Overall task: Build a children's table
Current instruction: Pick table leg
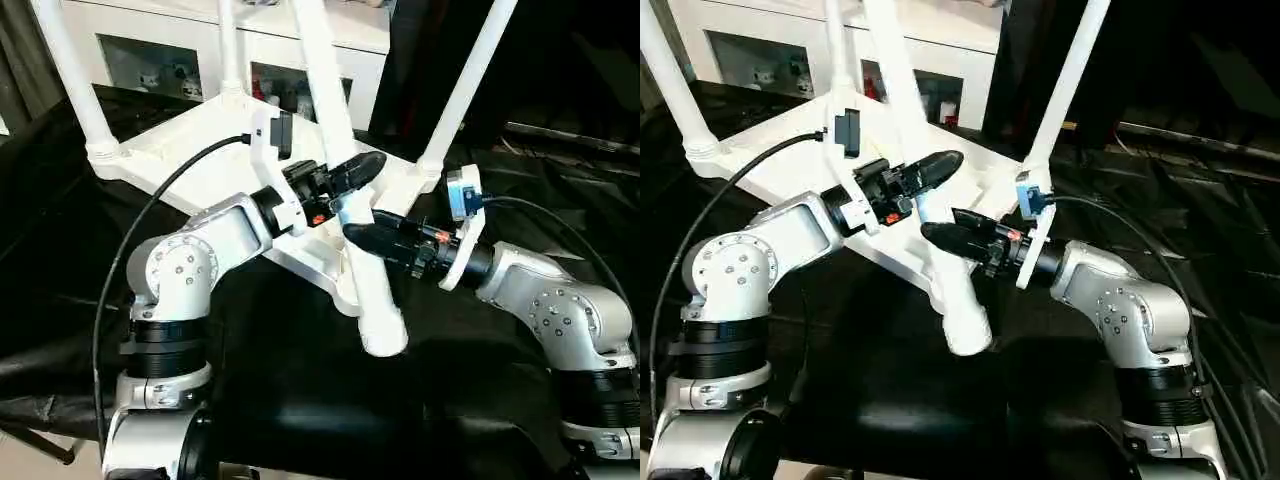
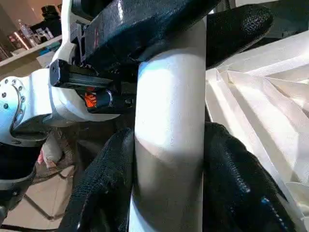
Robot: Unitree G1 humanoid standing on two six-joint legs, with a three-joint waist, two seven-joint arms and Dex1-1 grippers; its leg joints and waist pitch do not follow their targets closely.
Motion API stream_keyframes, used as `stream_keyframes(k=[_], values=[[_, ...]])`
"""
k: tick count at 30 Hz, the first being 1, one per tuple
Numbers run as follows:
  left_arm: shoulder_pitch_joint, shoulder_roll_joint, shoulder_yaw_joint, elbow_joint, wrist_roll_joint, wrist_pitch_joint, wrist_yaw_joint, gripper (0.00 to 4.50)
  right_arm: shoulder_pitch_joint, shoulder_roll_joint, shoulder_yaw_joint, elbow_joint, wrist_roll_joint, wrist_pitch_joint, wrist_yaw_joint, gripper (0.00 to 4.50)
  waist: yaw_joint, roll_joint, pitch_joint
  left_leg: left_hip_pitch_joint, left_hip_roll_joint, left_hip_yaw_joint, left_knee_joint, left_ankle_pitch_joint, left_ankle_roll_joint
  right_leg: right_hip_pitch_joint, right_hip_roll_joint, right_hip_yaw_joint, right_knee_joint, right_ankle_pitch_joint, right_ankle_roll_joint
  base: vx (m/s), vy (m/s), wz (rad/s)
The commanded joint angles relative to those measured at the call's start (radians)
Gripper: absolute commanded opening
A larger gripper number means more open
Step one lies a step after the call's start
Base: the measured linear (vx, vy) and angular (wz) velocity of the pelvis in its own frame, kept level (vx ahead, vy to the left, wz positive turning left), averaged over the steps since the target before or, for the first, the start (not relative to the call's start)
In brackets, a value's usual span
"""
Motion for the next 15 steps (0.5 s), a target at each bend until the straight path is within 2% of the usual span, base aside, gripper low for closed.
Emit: stream_keyframes(k=[1, 4, 5, 6, 7, 11, 12, 14, 15], values=[[0.002, -0.007, -0.009, -0.015, 0.004, -0.005, 0.013, 1.80, 0.006, -0.014, 0.008, -0.019, -0.018, -0.018, -0.006, 1.76, -0.004, 0.001, -0.066, 0.027, 0.052, -0.026, -0.065, -0.148, -0.045, 0.040, -0.074, 0.050, -0.080, -0.121, -0.137, 0.000, 0.000, 0.00], [0.003, -0.016, -0.012, -0.022, 0.016, -0.018, 0.029, 1.79, 0.005, -0.012, 0.017, -0.015, -0.037, -0.035, -0.011, 1.76, -0.002, 0.000, -0.066, 0.028, 0.052, -0.026, -0.065, -0.155, -0.048, 0.040, -0.075, 0.050, -0.081, -0.126, -0.134, 0.000, 0.000, 0.00], [0.003, -0.017, -0.013, -0.023, 0.018, -0.021, 0.031, 1.79, 0.005, -0.011, 0.019, -0.013, -0.041, -0.039, -0.012, 1.76, -0.002, -0.004, -0.066, 0.028, 0.052, -0.026, -0.065, -0.153, -0.048, 0.040, -0.075, 0.050, -0.081, -0.131, -0.131, 0.000, 0.000, 0.00], [0.002, -0.020, -0.012, -0.024, 0.019, -0.025, 0.038, 1.79, 0.004, -0.011, 0.022, -0.011, -0.046, -0.044, -0.013, 1.76, -0.002, -0.003, -0.066, 0.028, 0.052, -0.026, -0.066, -0.150, -0.047, 0.040, -0.074, 0.050, -0.081, -0.131, -0.129, 0.000, 0.000, 0.00], [0.001, -0.016, -0.016, -0.025, 0.025, -0.031, 0.039, 1.79, 0.003, -0.008, 0.024, -0.008, -0.049, -0.047, -0.014, 2.31, -0.002, -0.005, -0.066, 0.028, 0.052, -0.026, -0.065, -0.151, -0.048, 0.039, -0.074, 0.050, -0.081, -0.128, -0.129, 0.000, 0.000, 0.00], [0.000, -0.006, -0.024, -0.029, 0.044, -0.048, 0.047, 1.78, -0.013, 0.013, 0.031, 0.010, -0.068, -0.057, -0.043, 2.54, -0.003, -0.004, -0.066, 0.028, 0.052, -0.027, -0.066, -0.150, -0.048, 0.039, -0.074, 0.050, -0.081, -0.128, -0.122, 0.000, 0.000, 0.00], [-0.003, 0.004, -0.035, -0.032, 0.066, -0.061, 0.055, 1.77, -0.026, 0.030, 0.044, 0.025, -0.119, -0.091, -0.095, 2.66, -0.004, -0.006, -0.066, 0.028, 0.053, -0.028, -0.067, -0.146, -0.052, 0.037, -0.074, 0.050, -0.081, -0.131, -0.121, 0.000, 0.000, 0.00], [-0.004, 0.010, -0.043, -0.034, 0.080, -0.069, 0.058, 1.77, -0.031, 0.036, 0.056, 0.033, -0.148, -0.108, -0.119, 2.87, -0.006, -0.005, -0.066, 0.028, 0.052, -0.027, -0.067, -0.146, -0.058, 0.038, -0.074, 0.050, -0.079, -0.131, -0.116, 0.000, 0.000, 0.00], [-0.007, 0.022, -0.064, -0.037, 0.113, -0.085, 0.065, 1.77, -0.041, 0.053, 0.083, 0.053, -0.209, -0.127, -0.185, 2.91, -0.008, -0.005, -0.065, 0.028, 0.053, -0.029, -0.069, -0.148, -0.064, 0.035, -0.073, 0.050, -0.081, -0.143, -0.108, 0.000, 0.000, 0.00]])
